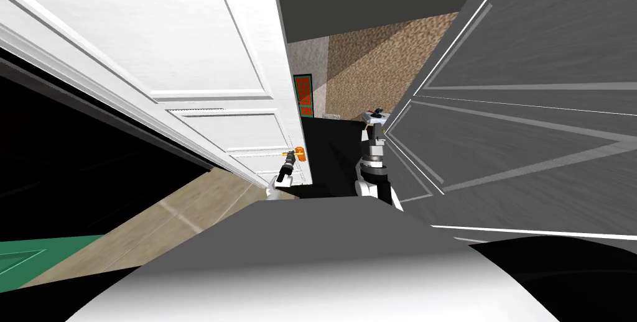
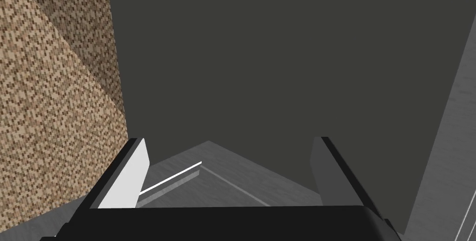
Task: Push the door open
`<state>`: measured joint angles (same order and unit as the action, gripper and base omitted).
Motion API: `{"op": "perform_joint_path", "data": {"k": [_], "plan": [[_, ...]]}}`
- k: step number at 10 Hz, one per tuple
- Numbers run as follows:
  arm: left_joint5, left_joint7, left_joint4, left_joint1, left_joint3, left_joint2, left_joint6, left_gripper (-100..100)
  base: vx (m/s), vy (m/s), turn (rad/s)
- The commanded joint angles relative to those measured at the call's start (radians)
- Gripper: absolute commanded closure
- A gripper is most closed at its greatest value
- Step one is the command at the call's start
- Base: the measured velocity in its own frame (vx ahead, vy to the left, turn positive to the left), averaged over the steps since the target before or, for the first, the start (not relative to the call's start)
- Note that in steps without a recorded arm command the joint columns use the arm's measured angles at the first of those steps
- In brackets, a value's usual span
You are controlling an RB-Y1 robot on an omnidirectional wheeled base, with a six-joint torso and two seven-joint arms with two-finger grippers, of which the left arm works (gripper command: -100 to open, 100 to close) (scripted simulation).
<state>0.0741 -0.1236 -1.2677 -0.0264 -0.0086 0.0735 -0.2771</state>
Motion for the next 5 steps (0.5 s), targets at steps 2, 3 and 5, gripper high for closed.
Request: {"op": "perform_joint_path", "data": {"k": [2, 3, 5], "plan": [[-0.005, 0.009, -0.002, -0.005, 0.045, 0.004, -0.001, 100, 0.127, -0.1, 0.074], [-0.006, 0.011, 0.001, -0.007, 0.054, 0.003, 0.0, 100, 0.12, -0.093, 0.084], [-0.009, 0.02, 0.011, -0.016, 0.087, -0.006, 0.0, 100, 0.146, -0.127, 0.082]]}}
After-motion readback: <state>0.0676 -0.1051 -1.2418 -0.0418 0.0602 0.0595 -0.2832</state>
